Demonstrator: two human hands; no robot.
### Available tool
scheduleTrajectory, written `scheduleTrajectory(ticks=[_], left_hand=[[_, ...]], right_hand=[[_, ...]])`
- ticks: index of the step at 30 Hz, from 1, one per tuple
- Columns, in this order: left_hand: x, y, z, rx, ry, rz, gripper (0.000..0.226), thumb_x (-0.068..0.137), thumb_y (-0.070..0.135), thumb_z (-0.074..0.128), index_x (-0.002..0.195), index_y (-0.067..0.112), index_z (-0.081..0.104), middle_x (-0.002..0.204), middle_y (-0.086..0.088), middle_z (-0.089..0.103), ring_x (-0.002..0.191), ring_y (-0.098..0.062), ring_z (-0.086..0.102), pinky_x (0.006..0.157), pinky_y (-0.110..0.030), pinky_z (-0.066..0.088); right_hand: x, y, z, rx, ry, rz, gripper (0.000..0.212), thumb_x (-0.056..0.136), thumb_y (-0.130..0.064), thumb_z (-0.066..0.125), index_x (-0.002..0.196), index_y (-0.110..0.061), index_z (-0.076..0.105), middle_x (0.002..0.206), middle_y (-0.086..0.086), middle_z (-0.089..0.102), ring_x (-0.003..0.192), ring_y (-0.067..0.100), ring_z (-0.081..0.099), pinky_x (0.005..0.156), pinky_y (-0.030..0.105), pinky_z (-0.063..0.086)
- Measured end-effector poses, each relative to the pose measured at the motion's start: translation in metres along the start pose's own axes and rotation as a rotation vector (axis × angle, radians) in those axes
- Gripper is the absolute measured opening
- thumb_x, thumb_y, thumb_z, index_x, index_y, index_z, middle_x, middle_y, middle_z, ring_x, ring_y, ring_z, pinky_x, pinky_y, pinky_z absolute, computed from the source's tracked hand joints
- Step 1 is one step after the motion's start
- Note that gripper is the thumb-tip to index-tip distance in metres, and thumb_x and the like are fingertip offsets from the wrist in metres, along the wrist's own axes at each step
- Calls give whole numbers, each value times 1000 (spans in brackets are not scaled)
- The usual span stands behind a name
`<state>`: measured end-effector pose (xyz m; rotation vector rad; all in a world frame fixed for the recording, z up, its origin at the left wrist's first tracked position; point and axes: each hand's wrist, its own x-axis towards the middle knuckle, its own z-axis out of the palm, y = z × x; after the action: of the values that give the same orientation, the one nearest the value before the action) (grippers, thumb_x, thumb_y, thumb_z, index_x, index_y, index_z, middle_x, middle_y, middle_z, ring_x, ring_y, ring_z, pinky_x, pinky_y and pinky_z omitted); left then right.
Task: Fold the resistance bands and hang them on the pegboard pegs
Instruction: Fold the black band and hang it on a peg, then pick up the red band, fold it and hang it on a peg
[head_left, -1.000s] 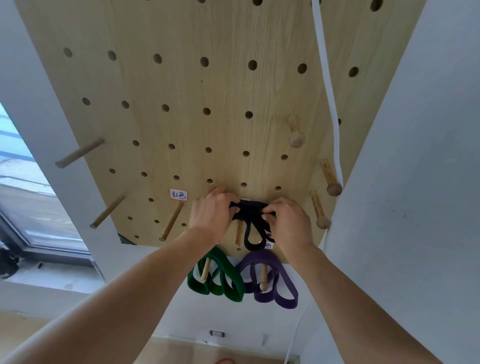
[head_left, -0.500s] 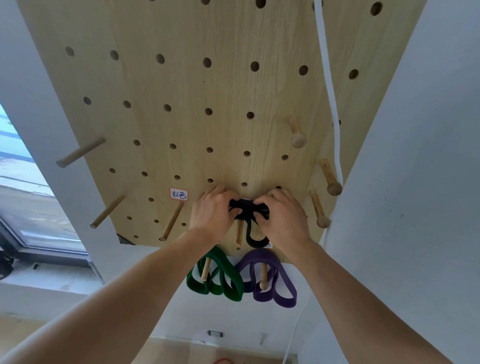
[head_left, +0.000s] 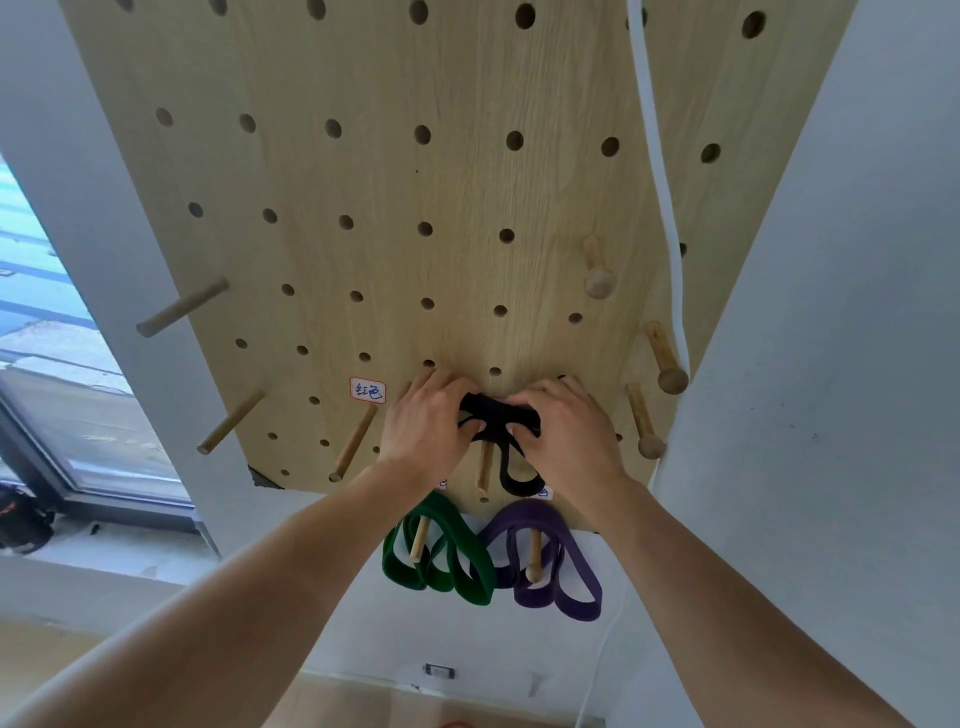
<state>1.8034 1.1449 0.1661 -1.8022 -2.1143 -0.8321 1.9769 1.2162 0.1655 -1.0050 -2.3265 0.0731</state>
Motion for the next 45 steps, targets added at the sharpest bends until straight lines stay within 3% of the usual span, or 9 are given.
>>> scheduleTrajectory(ticks=[6, 9, 12, 16, 25, 28, 31, 39, 45], left_hand=[[-5, -4, -4, -33, 35, -12, 39, 83, 35, 77, 119, 27, 65, 119, 9, 62, 115, -16, 56, 95, -36, 49], [-18, -6, -8, -149, 55, -43, 40, 86, 33, 73, 124, 23, 64, 122, 7, 62, 112, -16, 57, 91, -37, 52], [-50, -12, -7, -318, 178, -147, 38, 88, 31, 71, 124, 24, 62, 122, 10, 61, 111, -12, 59, 92, -33, 52], [-109, -34, 1, -419, 267, -333, 34, 89, 24, 74, 121, 22, 63, 120, 10, 64, 108, -10, 61, 92, -34, 54], [-242, -79, -7, -414, 102, -734, 28, 91, 28, 72, 118, 22, 67, 116, 11, 68, 104, -7, 62, 93, -26, 53], [-287, -100, -19, -364, 39, -807, 31, 92, 34, 71, 121, 24, 65, 119, 9, 68, 109, -10, 63, 96, -32, 54], [-332, -118, -33, -299, -12, -904, 34, 92, 35, 70, 123, 23, 65, 122, 7, 67, 112, -13, 61, 96, -27, 50], [-473, -165, -46, -287, -309, -1030, 35, 92, 40, 67, 124, 27, 64, 130, 5, 62, 122, -17, 57, 100, -31, 46], [-555, -181, -13, -306, -542, -1042, 42, 91, 41, 67, 130, 25, 61, 138, 2, 58, 126, -23, 56, 103, -34, 45]], right_hand=[[-1, -9, -5, 51, 0, -10, 27, 95, -31, 70, 122, -28, 72, 115, -11, 68, 113, 13, 54, 93, 35, 52], [-5, -26, -7, 256, 10, 38, 21, 97, -29, 68, 118, -30, 72, 115, -15, 68, 113, 5, 56, 96, 31, 52], [-20, -54, -7, 563, -7, 84, 18, 98, -26, 69, 115, -30, 73, 112, -19, 70, 110, 0, 62, 97, 28, 56], [-48, -89, 10, 640, -73, 27, 20, 99, -30, 68, 118, -28, 73, 113, -18, 70, 109, 3, 64, 91, 22, 57], [-116, -150, 96, 668, -530, 40, 35, 101, -43, 62, 135, -34, 63, 132, -19, 64, 116, -3, 57, 94, 17, 51], [-138, -174, 115, 636, -631, 18, 37, 100, -42, 63, 136, -34, 62, 134, -17, 64, 118, -1, 58, 97, 25, 55], [-162, -198, 134, 575, -717, 5, 38, 99, -44, 64, 136, -34, 63, 133, -16, 65, 117, 2, 59, 99, 34, 56], [-257, -260, 203, 414, -949, 81, 47, 97, -37, 69, 143, -27, 61, 137, -6, 68, 118, 13, 65, 102, 28, 50], [-347, -268, 266, 361, -1066, 303, 60, 93, -36, 74, 148, -24, 56, 136, 6, 68, 125, 25, 63, 103, 29, 46]])
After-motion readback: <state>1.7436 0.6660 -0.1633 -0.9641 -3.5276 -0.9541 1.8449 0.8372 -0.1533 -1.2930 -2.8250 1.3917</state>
